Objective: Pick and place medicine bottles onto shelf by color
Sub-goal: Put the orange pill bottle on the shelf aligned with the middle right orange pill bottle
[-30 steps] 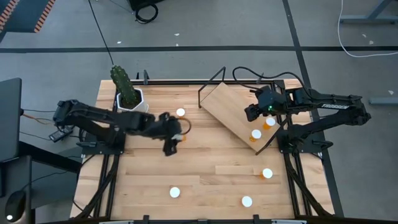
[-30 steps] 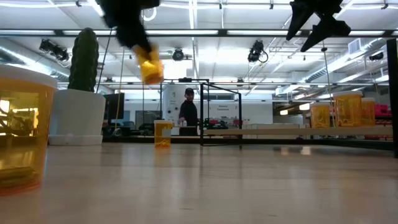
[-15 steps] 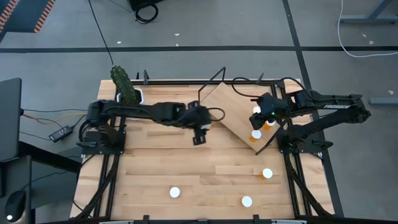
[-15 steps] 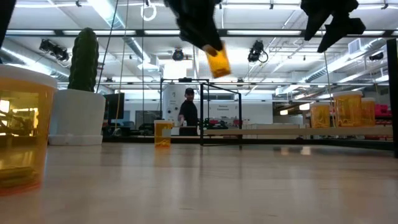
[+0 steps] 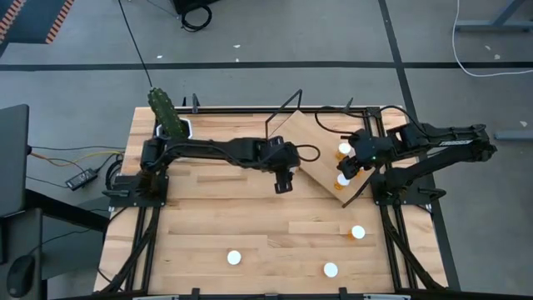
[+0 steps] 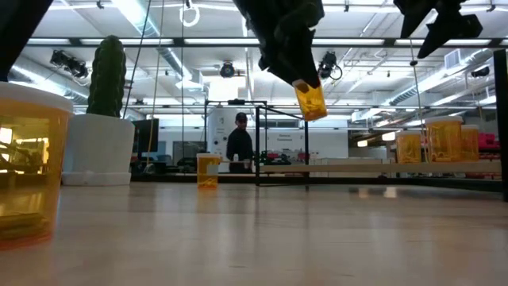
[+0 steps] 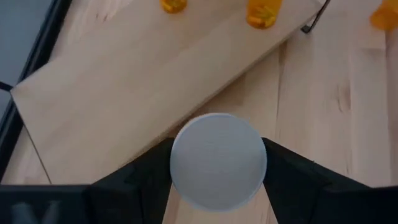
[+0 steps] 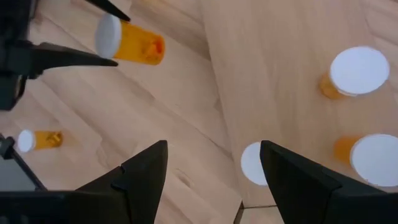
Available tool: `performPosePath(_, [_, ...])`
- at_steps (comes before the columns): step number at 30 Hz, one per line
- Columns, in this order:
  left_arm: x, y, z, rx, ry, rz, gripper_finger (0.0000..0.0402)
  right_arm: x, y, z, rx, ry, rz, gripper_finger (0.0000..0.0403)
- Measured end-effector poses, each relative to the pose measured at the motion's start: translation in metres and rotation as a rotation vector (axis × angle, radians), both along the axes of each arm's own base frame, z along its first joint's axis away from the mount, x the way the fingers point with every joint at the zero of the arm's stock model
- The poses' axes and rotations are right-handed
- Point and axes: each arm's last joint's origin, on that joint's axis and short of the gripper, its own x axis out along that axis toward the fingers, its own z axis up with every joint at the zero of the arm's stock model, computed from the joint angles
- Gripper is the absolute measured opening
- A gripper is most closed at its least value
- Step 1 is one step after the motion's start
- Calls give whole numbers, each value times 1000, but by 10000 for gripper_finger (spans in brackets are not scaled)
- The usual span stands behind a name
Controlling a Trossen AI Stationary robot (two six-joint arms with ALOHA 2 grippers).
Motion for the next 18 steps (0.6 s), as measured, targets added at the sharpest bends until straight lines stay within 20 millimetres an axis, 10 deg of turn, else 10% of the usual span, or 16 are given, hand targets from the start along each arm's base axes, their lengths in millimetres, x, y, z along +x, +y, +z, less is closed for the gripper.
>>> performPosePath(18, [16, -23, -75, -142, 224, -27, 226, 0, 2, 0, -1, 6, 14, 263])
